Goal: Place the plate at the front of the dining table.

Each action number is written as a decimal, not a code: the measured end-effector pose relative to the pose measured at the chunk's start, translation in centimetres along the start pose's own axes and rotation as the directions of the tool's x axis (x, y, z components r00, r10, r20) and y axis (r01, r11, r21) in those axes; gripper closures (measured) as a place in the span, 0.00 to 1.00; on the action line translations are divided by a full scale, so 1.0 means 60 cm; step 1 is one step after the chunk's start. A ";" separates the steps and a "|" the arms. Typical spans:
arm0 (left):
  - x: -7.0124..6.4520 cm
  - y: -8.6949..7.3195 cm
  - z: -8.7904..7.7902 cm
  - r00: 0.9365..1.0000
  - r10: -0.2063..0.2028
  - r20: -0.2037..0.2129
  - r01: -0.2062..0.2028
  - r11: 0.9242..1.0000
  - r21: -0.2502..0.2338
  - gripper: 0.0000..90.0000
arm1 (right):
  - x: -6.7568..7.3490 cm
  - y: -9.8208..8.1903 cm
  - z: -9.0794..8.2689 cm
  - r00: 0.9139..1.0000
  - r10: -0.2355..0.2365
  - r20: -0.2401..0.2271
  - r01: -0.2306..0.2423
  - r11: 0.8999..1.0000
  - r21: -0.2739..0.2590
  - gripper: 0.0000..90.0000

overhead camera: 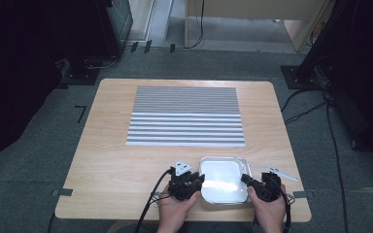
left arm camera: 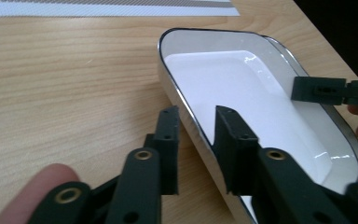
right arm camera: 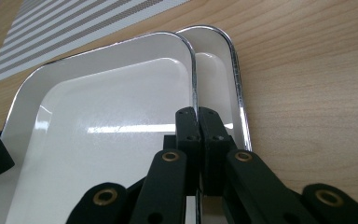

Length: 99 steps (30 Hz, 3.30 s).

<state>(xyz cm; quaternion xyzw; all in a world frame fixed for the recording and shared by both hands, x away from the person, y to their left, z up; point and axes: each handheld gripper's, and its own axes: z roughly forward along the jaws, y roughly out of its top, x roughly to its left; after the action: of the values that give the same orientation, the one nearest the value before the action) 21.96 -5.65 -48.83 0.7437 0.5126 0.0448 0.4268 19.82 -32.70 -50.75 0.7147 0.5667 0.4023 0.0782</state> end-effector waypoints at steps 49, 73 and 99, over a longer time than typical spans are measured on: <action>0.077 0.056 -0.057 0.995 -0.086 -0.048 0.079 0.988 -0.131 0.98 | 0.127 0.012 0.010 0.990 -0.140 -0.024 0.132 0.971 -0.199 1.00; 0.163 0.134 -0.078 0.988 -0.134 -0.070 0.117 0.971 -0.211 0.98 | 0.219 0.102 0.078 0.973 -0.226 -0.040 0.213 0.954 -0.209 1.00; 0.251 0.219 -0.031 0.973 -0.213 -0.093 0.187 0.955 -0.228 0.99 | 0.273 0.204 0.180 0.966 -0.259 -0.016 0.252 0.952 -0.174 1.00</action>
<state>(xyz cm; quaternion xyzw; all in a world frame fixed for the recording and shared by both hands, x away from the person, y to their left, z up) 37.62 6.08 -44.30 0.6327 0.6013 0.1005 0.4775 36.66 -18.94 -43.00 0.6181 0.6193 0.4496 0.1796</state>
